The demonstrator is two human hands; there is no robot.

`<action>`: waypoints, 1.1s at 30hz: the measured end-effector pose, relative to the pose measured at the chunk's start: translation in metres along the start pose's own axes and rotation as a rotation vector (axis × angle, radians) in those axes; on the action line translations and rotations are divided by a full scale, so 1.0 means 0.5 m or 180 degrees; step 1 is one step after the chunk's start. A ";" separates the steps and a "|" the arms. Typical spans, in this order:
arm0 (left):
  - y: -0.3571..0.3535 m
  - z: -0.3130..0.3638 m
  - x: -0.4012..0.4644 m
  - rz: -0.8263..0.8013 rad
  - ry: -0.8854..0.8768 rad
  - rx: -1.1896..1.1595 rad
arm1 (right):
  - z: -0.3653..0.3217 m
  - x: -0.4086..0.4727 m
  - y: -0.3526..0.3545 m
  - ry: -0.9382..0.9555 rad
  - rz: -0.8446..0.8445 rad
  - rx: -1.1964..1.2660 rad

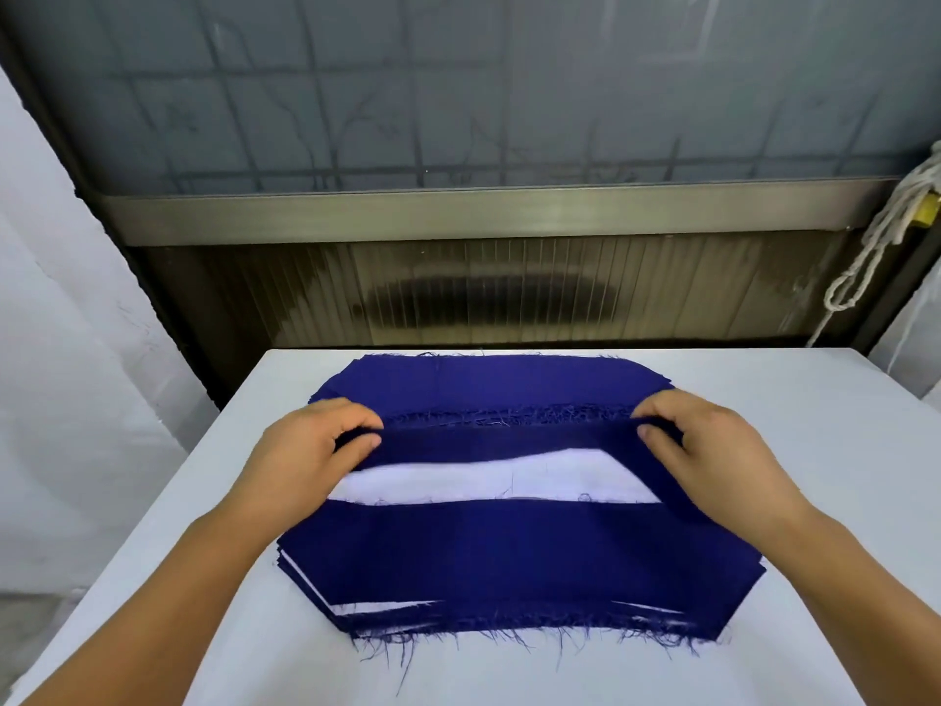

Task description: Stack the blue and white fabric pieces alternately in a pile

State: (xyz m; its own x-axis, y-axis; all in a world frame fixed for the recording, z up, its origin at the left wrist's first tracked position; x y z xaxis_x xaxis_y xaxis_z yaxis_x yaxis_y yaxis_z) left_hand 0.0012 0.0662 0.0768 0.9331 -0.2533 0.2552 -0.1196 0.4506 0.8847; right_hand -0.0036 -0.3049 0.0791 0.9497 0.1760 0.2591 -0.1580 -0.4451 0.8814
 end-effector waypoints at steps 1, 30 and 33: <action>0.003 0.002 -0.005 0.0253 -0.0109 0.0082 | -0.003 -0.008 0.004 0.0160 0.0350 -0.0115; -0.166 -0.035 -0.196 0.0259 -0.1201 0.0512 | 0.099 -0.181 -0.125 0.0558 0.0547 -0.0697; -0.165 -0.035 -0.196 0.0259 -0.1203 0.0503 | 0.105 -0.183 -0.130 0.0474 0.0578 -0.0700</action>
State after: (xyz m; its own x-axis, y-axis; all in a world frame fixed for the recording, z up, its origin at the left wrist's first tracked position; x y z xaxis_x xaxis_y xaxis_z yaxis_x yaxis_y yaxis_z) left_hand -0.0742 0.0689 -0.0281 0.7318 -0.5320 0.4261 -0.2659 0.3528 0.8971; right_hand -0.0659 -0.3384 -0.0224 0.8532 0.2448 0.4606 -0.3913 -0.2834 0.8755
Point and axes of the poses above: each hand's wrist, its own x-axis towards the middle knuckle, its own y-axis out of the back of the hand, z = x × y, the point moved 2 cm from there along x, towards the middle knuckle, and after that the axes turned 6 degrees about -z, right-handed, at the moved point
